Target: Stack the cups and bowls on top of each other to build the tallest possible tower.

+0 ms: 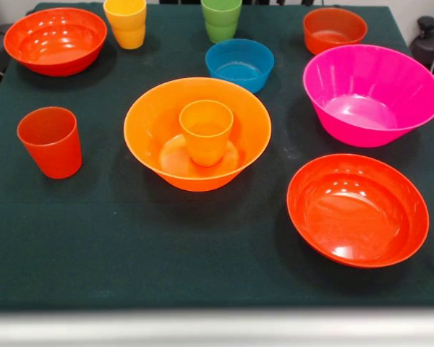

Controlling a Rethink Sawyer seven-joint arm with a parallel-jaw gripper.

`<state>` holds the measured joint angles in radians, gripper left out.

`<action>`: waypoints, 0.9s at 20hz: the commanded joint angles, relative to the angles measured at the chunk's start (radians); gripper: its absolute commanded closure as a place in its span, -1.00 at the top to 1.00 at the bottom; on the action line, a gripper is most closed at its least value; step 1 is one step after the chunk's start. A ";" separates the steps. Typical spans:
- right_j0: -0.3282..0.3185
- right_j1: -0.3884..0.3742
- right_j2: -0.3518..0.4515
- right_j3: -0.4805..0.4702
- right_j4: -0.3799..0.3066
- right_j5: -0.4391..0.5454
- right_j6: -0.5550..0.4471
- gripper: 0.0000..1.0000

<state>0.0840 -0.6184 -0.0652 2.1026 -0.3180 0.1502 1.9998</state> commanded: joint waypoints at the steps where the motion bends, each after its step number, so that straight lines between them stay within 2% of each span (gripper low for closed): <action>1: 0.007 0.058 0.043 -0.013 0.050 -0.068 0.174 1.00; 9: 0.045 0.066 0.041 -0.035 0.094 -0.056 0.190 1.00; 18: 0.060 0.081 0.035 -0.053 0.126 -0.058 0.177 1.00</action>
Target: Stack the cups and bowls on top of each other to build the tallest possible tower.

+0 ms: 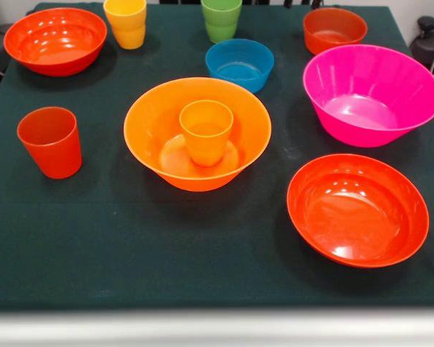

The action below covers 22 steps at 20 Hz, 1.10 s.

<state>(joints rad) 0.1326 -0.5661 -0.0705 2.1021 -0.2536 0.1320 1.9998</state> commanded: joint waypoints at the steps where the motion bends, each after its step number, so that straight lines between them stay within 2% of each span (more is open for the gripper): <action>1: 0.013 0.033 0.038 -0.056 0.064 -0.046 0.177 1.00; 13: 0.012 0.109 0.023 -0.108 0.069 -0.107 0.168 1.00; 16: 0.017 0.112 0.025 -0.113 0.078 -0.105 0.170 1.00; 22: 0.021 0.074 0.052 -0.107 0.115 -0.042 0.171 1.00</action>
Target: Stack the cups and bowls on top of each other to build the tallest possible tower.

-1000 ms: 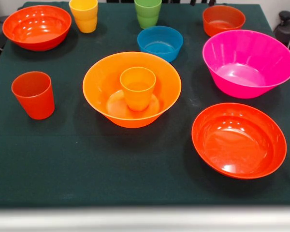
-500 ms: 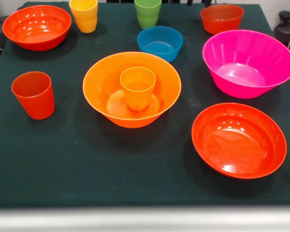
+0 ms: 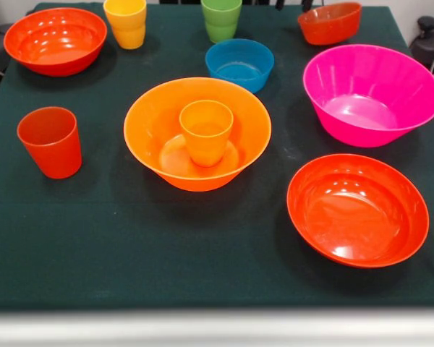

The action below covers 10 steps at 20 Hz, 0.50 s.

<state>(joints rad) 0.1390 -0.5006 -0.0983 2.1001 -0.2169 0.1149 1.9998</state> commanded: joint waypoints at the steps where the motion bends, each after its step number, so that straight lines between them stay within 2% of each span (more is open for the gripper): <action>1: 0.012 -0.002 0.086 -0.101 0.085 -0.018 0.171 1.00; 6: 0.003 -0.043 0.102 -0.080 0.102 0.005 0.159 1.00; 10: 0.002 -0.037 0.104 -0.087 0.115 -0.006 0.159 1.00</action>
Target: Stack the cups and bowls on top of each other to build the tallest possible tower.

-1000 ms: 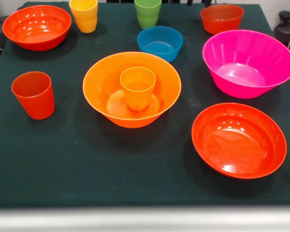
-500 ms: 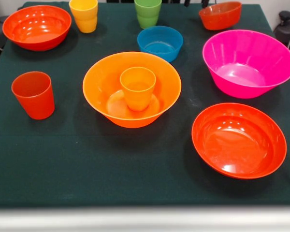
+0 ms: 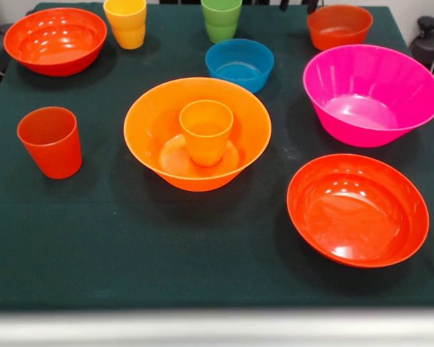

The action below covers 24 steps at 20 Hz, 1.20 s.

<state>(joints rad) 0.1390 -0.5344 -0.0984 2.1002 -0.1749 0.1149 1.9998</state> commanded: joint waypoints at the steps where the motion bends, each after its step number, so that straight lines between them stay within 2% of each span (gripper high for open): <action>1: 0.003 0.000 0.104 -0.090 0.076 -0.010 0.161 1.00; 14: 0.006 -0.026 0.126 -0.079 0.119 0.014 0.153 1.00; 24: 0.014 0.023 0.120 -0.104 0.126 -0.033 0.147 1.00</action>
<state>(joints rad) 0.1408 -0.5524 -0.0843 2.0915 -0.1022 0.1149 1.9998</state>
